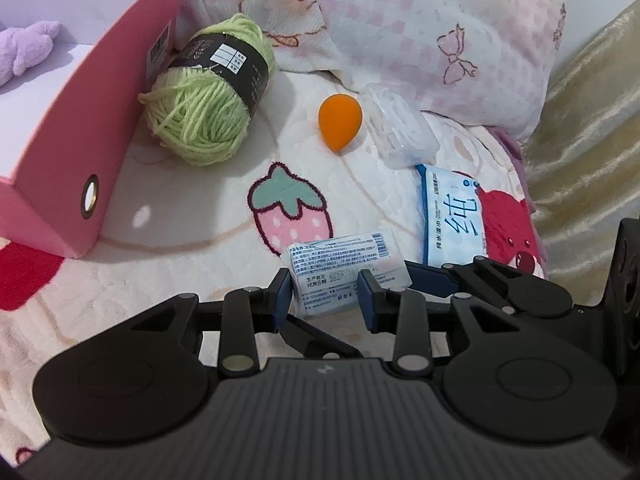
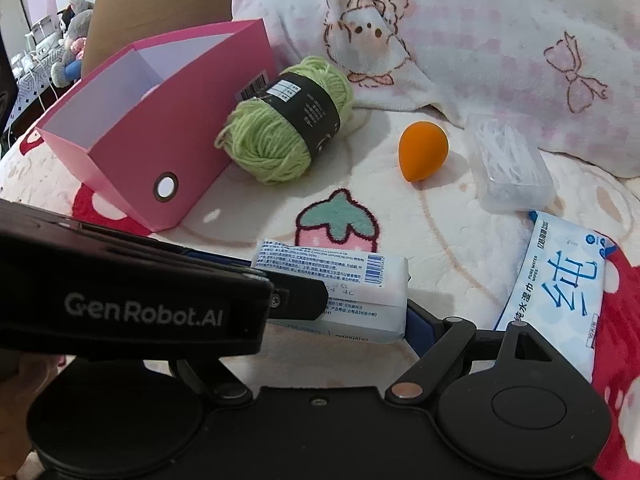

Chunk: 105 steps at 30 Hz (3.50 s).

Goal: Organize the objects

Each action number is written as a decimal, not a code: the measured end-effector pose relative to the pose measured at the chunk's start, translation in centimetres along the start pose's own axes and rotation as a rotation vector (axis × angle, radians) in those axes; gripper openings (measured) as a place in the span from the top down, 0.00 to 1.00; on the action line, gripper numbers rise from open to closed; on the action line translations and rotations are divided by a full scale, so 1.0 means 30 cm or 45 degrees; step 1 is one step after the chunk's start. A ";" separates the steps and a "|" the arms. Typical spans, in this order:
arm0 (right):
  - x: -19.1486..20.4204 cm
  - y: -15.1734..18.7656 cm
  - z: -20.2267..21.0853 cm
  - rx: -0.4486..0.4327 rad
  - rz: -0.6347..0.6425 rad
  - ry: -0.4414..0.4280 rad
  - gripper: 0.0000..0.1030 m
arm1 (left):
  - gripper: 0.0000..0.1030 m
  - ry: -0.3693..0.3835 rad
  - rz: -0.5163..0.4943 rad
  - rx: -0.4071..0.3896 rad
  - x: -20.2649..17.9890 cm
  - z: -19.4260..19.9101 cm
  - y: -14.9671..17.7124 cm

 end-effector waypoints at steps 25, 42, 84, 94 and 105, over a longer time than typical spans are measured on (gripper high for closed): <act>0.193 -0.081 0.311 -0.005 0.074 -0.055 0.15 | 0.68 0.049 -0.101 0.059 -0.049 0.370 -0.027; 0.379 -0.195 0.380 -0.044 0.181 -0.182 0.19 | 0.67 -0.049 -0.085 -0.031 0.060 0.604 -0.045; 0.673 -0.608 0.096 -0.022 0.449 -0.319 0.52 | 0.67 -0.110 0.134 -0.278 0.618 0.728 -0.334; 0.677 -0.617 -0.093 0.046 0.360 -0.316 0.53 | 0.67 -0.166 0.106 -0.257 0.744 0.604 -0.366; 0.627 -0.624 -0.287 0.181 0.237 -0.242 0.53 | 0.67 -0.183 0.070 -0.206 0.803 0.415 -0.415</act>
Point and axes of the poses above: each gripper's, at about its wrist camera, not at the fingertips, and z roughly against the way its jaws point, x to its left, y to its underside, the point moved 3 cm from there along -z, roughly the way its jaws point, and after that the axes turned 3 degrees about y, right-handed, at the moved point
